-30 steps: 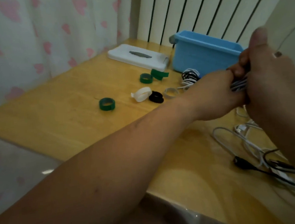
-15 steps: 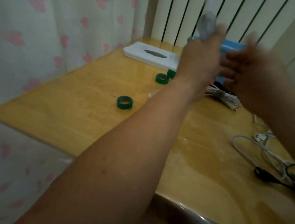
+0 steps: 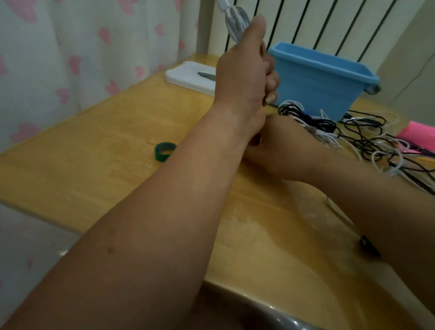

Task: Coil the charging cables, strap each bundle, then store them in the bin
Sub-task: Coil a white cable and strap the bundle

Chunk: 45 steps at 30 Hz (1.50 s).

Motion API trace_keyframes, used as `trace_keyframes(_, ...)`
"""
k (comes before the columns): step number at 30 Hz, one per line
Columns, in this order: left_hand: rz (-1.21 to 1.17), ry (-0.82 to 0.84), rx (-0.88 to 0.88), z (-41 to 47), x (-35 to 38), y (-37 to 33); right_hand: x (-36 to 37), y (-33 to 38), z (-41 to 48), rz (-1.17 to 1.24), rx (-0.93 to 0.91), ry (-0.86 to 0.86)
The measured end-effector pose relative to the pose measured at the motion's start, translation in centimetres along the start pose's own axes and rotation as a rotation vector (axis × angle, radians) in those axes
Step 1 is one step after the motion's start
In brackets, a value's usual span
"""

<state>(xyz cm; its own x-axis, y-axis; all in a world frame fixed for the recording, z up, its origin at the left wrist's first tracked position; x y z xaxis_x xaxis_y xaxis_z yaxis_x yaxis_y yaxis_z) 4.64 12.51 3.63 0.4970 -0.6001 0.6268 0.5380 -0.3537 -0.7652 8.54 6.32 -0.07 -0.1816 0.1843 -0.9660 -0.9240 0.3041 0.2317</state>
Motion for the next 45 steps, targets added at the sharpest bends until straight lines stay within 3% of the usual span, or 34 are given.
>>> trace_keyframes(7, 0.061, -0.007, -0.008, 0.5, -0.3, 0.4, -2.1, -3.0, -1.4, 0.135, 0.095, -0.076)
trace_keyframes(11, 0.185, 0.045, -0.051, 0.9, 0.2, 1.8, -4.4, -8.4, -4.6, 0.766, 0.274, -0.201)
trace_keyframes(14, 0.376, 0.149, -0.132, 0.3, 1.5, 4.4, -4.5, -10.8, -6.2, 1.140, 0.242, -0.250)
trace_keyframes(17, 0.516, 0.266, -0.220, -0.7, 2.6, 7.1, -4.3, -11.8, -7.0, 1.332, 0.177, -0.281)
trace_keyframes(21, 0.516, 0.356, -0.280, -1.4, 3.6, 8.9, -3.8, -12.3, -7.6, 1.338, 0.167, -0.292)
trace_keyframes(23, 0.524, 0.308, -0.213, -0.9, 3.3, 8.6, -3.7, -12.5, -7.8, 1.288, 0.189, -0.294)
trace_keyframes(28, 0.818, 0.273, 0.002, -0.5, 3.6, 7.2, -5.1, -13.2, -8.6, 1.214, 0.242, -0.380)
trace_keyframes(32, 0.856, 0.242, 0.064, -0.5, 3.5, 6.7, -4.5, -12.8, -8.8, 1.164, 0.249, -0.309)
trace_keyframes(37, 1.178, 0.214, 0.367, -0.5, 3.7, 4.6, -4.5, -11.3, -9.0, 1.345, 0.191, -0.137)
trace_keyframes(41, 1.175, 0.228, 0.319, -0.4, 3.4, 4.7, -3.9, -10.3, -9.3, 1.461, 0.181, 0.028)
trace_keyframes(45, 0.984, 0.273, 0.190, -1.0, 3.9, 5.0, -3.6, -11.2, -9.2, 1.475, 0.261, -0.011)
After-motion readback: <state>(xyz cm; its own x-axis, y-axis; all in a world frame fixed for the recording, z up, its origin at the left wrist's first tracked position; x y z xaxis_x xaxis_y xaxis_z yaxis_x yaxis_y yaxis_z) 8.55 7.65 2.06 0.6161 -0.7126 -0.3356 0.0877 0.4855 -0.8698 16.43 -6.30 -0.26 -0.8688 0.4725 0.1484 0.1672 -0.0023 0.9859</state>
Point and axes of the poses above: each hand's wrist, its own z-axis towards the middle knuckle, its own x-axis out of the palm, y = z × x, the point moved 9 cm from there along z, towards the middle knuckle, and after that the axes turned 1 degree about y, right-handed, at the moved point
